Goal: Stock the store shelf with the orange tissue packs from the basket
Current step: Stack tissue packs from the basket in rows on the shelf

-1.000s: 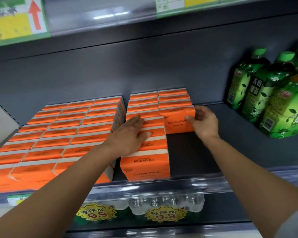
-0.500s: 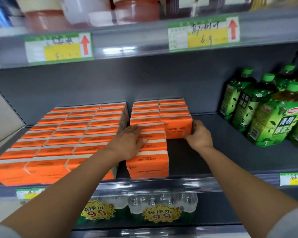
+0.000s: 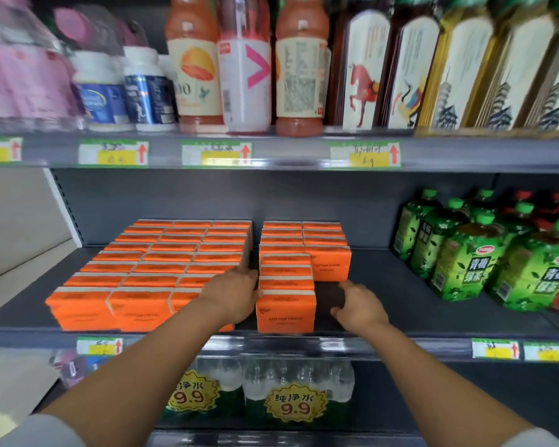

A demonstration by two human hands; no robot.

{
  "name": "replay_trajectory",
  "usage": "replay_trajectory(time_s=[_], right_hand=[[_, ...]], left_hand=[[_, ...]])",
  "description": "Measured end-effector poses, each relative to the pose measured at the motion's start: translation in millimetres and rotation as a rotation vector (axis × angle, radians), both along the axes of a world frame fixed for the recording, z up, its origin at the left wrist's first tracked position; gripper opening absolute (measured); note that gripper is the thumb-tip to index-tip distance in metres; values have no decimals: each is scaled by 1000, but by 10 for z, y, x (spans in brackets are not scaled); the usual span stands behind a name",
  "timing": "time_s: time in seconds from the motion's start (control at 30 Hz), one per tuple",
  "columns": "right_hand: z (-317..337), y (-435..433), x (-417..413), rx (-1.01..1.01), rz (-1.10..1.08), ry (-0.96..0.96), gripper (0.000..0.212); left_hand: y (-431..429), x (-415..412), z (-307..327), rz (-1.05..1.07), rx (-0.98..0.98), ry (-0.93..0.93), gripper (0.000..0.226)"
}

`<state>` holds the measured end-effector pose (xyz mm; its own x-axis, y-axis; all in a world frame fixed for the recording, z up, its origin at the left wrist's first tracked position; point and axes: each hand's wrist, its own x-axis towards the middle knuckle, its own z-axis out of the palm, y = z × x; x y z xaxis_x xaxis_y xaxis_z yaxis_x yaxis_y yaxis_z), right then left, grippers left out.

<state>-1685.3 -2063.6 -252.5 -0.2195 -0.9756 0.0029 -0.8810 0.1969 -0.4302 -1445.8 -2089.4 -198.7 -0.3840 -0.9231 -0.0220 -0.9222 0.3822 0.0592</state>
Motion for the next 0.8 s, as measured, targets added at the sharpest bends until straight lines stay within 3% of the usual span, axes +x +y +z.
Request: replay_trajectory(time_s=[0.37,0.8], right_hand=[[88,775,733,60,140,157,48],[15,867,2501,46,506,232,38]], left_hand=[[730,860,3,87,-111,-112,44],[1380,2606,-460,424,-13,-126,49]])
